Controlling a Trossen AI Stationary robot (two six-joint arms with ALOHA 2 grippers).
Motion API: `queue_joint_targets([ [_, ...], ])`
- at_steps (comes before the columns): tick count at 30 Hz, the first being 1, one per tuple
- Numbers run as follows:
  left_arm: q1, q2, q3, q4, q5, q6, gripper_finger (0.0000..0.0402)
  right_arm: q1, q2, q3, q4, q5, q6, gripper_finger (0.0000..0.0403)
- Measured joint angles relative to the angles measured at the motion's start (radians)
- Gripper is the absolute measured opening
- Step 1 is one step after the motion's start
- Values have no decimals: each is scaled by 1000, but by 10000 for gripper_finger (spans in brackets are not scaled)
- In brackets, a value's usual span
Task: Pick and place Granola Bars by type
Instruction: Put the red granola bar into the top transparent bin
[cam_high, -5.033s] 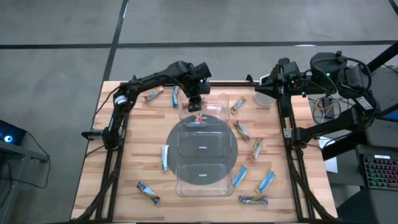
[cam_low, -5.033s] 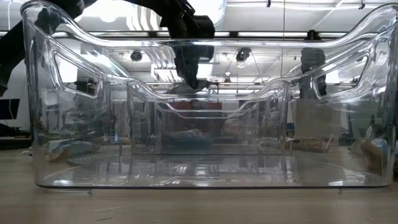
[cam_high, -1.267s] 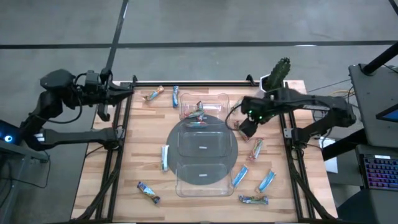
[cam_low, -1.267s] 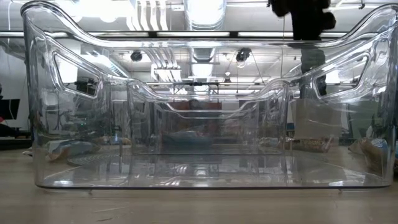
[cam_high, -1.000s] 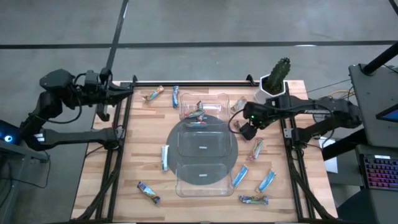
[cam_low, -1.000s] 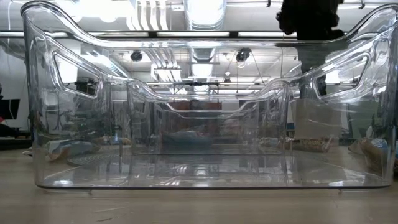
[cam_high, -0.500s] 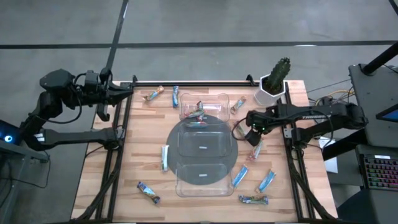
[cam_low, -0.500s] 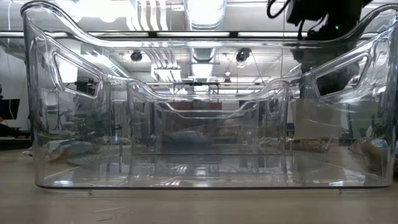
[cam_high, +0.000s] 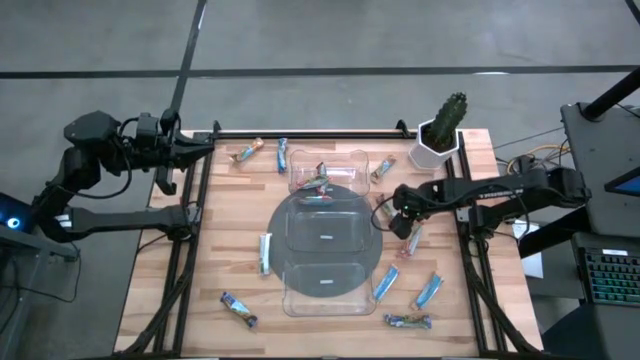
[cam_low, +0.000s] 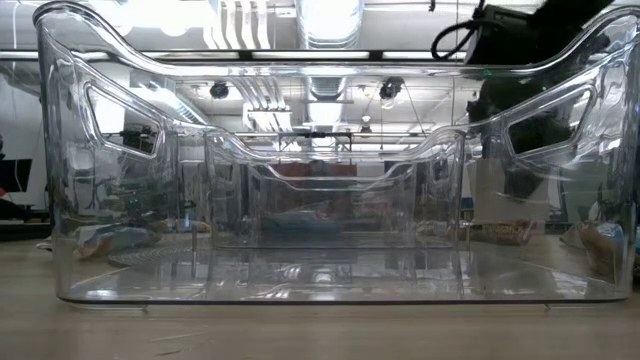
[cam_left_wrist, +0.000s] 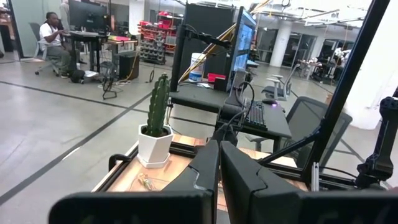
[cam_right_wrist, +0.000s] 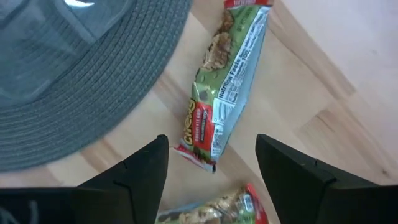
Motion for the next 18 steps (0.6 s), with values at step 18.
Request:
queue_joint_targets([
  [18,0,0,0,0,0,-2,0,-8,1,-186,294,37,-20,230],
])
